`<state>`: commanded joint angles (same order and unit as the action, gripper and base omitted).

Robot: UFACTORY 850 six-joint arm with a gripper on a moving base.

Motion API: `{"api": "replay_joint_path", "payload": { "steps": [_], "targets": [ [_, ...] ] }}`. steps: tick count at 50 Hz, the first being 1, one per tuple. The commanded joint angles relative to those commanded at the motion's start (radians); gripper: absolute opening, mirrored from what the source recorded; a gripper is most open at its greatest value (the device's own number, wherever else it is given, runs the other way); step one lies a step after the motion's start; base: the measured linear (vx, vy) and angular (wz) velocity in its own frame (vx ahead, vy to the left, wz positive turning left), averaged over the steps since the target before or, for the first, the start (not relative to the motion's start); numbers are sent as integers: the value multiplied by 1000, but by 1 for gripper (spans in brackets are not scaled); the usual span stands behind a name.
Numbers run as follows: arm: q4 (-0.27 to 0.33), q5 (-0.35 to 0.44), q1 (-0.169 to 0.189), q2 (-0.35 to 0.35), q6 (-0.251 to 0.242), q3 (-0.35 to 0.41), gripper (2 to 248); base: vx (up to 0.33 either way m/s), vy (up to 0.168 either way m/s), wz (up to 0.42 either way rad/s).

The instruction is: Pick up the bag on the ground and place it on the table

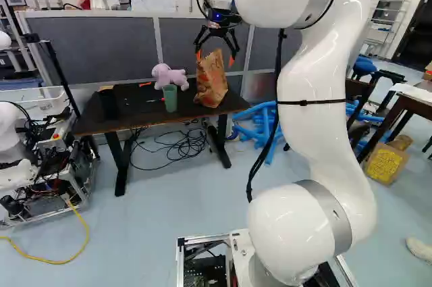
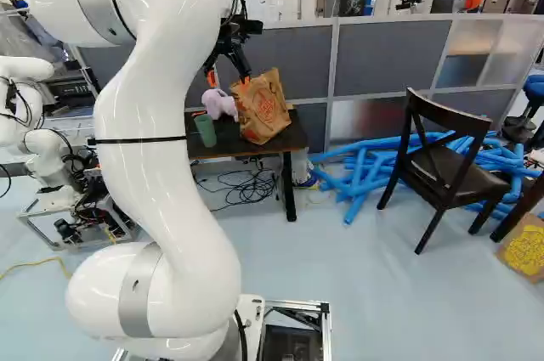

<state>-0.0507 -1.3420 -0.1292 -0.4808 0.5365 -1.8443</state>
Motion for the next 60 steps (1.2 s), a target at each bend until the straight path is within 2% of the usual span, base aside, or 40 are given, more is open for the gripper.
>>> {"api": "replay_joint_path", "payload": {
  "steps": [30, 60],
  "targets": [
    [1, 46, 3, 16, -11, 37, 247, 0, 0, 0],
    [4, 194, 11, 67, -47, 154, 247, 0, 0, 0]
  ]
}}
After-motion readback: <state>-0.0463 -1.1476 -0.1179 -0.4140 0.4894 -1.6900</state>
